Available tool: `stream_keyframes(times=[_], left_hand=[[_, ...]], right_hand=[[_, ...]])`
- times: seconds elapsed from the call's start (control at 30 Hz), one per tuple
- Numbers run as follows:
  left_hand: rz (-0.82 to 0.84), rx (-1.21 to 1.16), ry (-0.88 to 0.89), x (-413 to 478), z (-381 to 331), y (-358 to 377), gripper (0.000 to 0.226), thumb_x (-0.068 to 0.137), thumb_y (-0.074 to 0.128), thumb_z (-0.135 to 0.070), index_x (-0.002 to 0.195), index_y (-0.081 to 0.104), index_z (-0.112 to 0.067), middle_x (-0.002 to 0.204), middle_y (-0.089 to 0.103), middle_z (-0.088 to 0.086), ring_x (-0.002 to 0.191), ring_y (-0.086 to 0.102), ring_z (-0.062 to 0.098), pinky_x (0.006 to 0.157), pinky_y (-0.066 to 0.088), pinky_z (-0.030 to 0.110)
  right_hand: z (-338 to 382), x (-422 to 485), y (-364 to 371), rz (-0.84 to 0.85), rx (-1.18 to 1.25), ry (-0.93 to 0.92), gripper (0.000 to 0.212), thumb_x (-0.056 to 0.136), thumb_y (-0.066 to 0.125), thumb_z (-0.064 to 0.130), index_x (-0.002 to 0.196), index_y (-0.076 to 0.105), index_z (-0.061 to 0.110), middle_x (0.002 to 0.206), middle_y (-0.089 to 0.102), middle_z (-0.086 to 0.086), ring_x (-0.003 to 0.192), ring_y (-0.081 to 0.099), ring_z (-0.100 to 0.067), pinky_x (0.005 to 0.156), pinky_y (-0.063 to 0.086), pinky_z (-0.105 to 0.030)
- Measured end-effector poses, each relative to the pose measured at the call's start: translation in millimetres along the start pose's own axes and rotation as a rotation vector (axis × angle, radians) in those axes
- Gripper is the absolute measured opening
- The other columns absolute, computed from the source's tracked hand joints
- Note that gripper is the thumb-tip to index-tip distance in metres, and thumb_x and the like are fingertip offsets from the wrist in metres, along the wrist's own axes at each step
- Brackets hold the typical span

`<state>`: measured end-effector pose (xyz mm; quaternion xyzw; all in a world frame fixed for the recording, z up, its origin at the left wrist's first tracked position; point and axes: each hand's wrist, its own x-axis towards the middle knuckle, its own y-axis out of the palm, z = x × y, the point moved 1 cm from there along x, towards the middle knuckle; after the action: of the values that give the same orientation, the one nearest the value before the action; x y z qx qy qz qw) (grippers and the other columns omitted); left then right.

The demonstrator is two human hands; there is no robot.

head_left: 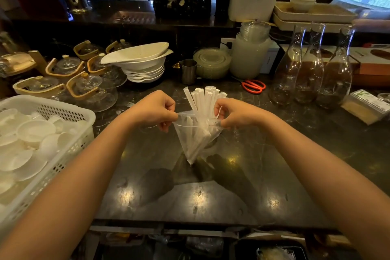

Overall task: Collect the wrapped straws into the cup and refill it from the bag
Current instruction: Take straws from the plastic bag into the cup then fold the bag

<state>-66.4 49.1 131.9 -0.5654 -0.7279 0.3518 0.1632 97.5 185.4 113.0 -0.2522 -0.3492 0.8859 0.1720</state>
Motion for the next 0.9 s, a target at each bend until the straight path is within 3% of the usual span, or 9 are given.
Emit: stream_keyframes(times=[0.1, 0.23, 0.33, 0.4, 0.5, 0.57, 0.63, 0.73, 0.9], left_hand=[[0.001, -0.052, 0.022, 2, -2, 2, 0.031, 0.078, 0.059, 0.002, 0.052, 0.05, -0.01, 0.05, 0.058, 0.002, 0.045, 0.062, 0.007, 0.05, 0.052, 0.015], [0.046, -0.145, 0.059, 4, -6, 11, 0.031, 0.079, 0.057, 0.004, 0.053, 0.05, -0.011, 0.041, 0.058, -0.003, 0.041, 0.062, 0.003, 0.045, 0.047, 0.01], [0.088, -0.208, 0.108, 6, -7, 18, 0.03, 0.079, 0.058, 0.004, 0.054, 0.051, -0.012, 0.042, 0.06, -0.004, 0.044, 0.063, 0.003, 0.05, 0.051, 0.012], [0.117, -0.262, 0.133, 6, -7, 23, 0.029, 0.081, 0.059, 0.0, 0.056, 0.052, -0.012, 0.047, 0.061, -0.004, 0.046, 0.064, 0.003, 0.052, 0.051, 0.013], [0.103, -0.347, 0.118, 2, -3, 29, 0.028, 0.086, 0.058, -0.011, 0.058, 0.053, -0.013, 0.053, 0.062, -0.003, 0.046, 0.063, 0.002, 0.049, 0.049, 0.011], [0.073, -0.453, 0.003, -2, 8, 36, 0.034, 0.09, 0.051, -0.021, 0.057, 0.053, -0.012, 0.053, 0.061, -0.001, 0.044, 0.06, 0.005, 0.048, 0.048, 0.013], [0.137, -0.596, -0.192, -8, 29, 52, 0.045, 0.094, 0.04, -0.031, 0.056, 0.05, -0.009, 0.05, 0.06, 0.002, 0.041, 0.058, 0.01, 0.047, 0.047, 0.019], [0.28, -0.807, -0.488, -20, 62, 89, 0.058, 0.093, 0.028, -0.048, 0.059, 0.051, -0.007, 0.05, 0.063, 0.005, 0.043, 0.06, 0.014, 0.043, 0.047, 0.02], [0.354, -1.26, -0.664, -32, 74, 147, 0.068, 0.088, 0.026, -0.061, 0.102, 0.057, -0.001, 0.096, 0.067, 0.02, 0.086, 0.066, 0.027, 0.067, 0.052, 0.035]], right_hand=[[4, -1, 5, 0.063, -0.005, 0.024, 0.055, 0.081, 0.061, 0.004, 0.128, 0.04, 0.025, 0.105, 0.051, 0.002, 0.066, 0.056, -0.007, 0.044, 0.045, -0.011], [16, -2, 12, 0.081, 0.075, -0.048, 0.076, 0.082, 0.064, 0.013, 0.142, 0.023, 0.036, 0.119, 0.041, 0.002, 0.083, 0.059, -0.011, 0.056, 0.052, -0.018], [27, -1, 19, 0.049, 0.114, -0.078, 0.064, 0.087, 0.059, 0.013, 0.141, 0.029, 0.032, 0.11, 0.048, 0.001, 0.095, 0.058, -0.018, 0.066, 0.055, -0.026], [31, 1, 22, -0.002, 0.152, -0.061, 0.046, 0.09, 0.054, 0.011, 0.132, 0.04, 0.025, 0.098, 0.057, -0.002, 0.084, 0.062, -0.018, 0.064, 0.056, -0.026], [32, 3, 26, -0.061, 0.262, 0.001, 0.015, 0.093, 0.047, 0.009, 0.106, 0.05, 0.015, 0.106, 0.063, -0.016, 0.073, 0.064, -0.021, 0.055, 0.056, -0.024], [31, 3, 26, -0.065, 0.33, 0.035, 0.011, 0.093, 0.045, 0.006, 0.091, 0.051, 0.014, 0.108, 0.062, -0.02, 0.066, 0.064, -0.021, 0.052, 0.056, -0.025], [29, 3, 26, -0.059, 0.351, 0.029, 0.02, 0.092, 0.046, 0.003, 0.079, 0.05, 0.018, 0.102, 0.061, -0.016, 0.06, 0.062, -0.017, 0.043, 0.054, -0.019], [26, 5, 26, -0.066, 0.375, 0.013, 0.02, 0.094, 0.043, 0.006, 0.08, 0.049, 0.018, 0.088, 0.059, -0.005, 0.058, 0.062, -0.015, 0.04, 0.05, -0.017], [31, 7, 29, -0.071, 0.414, -0.053, 0.019, 0.097, 0.036, 0.01, 0.083, 0.048, 0.016, 0.093, 0.063, -0.014, 0.071, 0.065, -0.021, 0.064, 0.056, -0.034]])
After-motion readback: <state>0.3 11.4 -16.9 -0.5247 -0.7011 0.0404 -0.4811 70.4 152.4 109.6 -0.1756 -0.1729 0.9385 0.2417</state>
